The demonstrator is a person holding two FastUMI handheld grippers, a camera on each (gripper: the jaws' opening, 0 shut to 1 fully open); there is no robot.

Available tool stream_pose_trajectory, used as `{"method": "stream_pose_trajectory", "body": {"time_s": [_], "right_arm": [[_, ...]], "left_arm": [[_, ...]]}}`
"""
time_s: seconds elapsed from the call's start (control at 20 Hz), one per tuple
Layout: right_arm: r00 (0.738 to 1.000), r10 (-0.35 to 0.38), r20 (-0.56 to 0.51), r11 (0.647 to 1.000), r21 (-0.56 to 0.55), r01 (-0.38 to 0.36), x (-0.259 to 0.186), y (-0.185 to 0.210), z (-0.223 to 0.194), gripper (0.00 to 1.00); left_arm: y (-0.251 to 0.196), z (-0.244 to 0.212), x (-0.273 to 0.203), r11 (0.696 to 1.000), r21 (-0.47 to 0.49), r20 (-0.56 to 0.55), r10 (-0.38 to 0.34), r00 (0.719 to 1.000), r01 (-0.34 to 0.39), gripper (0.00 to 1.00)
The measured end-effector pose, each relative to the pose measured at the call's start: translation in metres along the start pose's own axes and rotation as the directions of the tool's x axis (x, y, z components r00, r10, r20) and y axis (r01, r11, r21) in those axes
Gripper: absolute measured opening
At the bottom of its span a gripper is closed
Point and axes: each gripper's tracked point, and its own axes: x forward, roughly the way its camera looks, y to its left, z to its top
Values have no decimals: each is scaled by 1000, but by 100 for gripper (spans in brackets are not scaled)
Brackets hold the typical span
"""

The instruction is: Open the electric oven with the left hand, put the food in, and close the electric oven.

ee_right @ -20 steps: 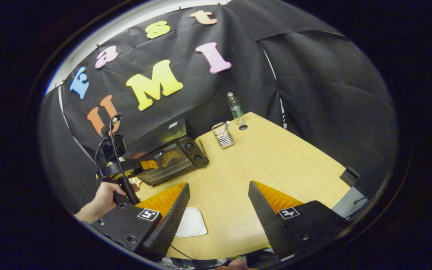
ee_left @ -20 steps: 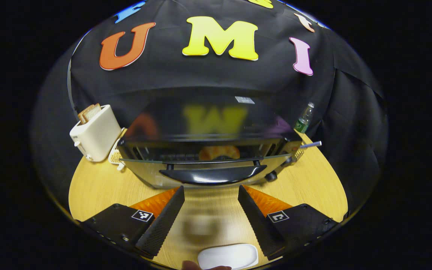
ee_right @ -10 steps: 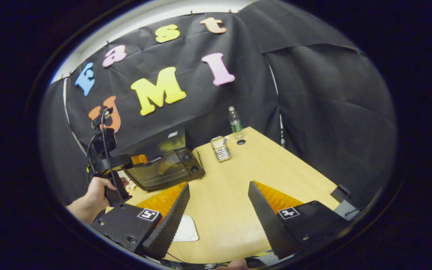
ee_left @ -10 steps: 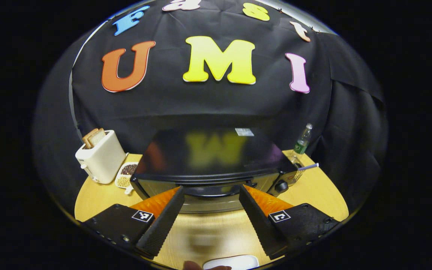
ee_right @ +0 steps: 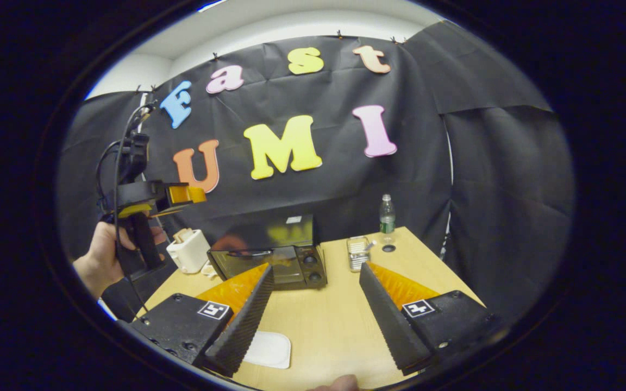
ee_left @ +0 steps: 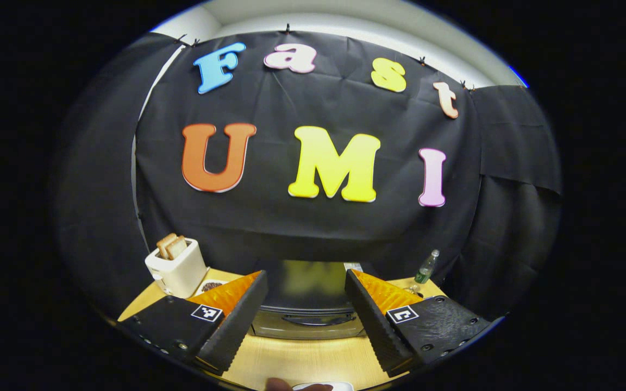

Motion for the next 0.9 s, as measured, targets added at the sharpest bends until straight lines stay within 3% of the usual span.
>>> {"method": "stream_pose_trajectory", "body": {"time_s": [0.3,0.55,0.9], "right_arm": [[995,31,99,999,-32,-28,-25,40,29,100],[988,36,152,998,-63,-27,-77,72,44,100],[983,73,167,993,-103,-57,-146,121,37,100]], "left_arm": [[25,60,-112,999,44,131,-13,991,7,94],[50,51,-221,998,63,144,-23,989,14,94],[64,24,-312,999,40,149,-24,988,19,94]]}}
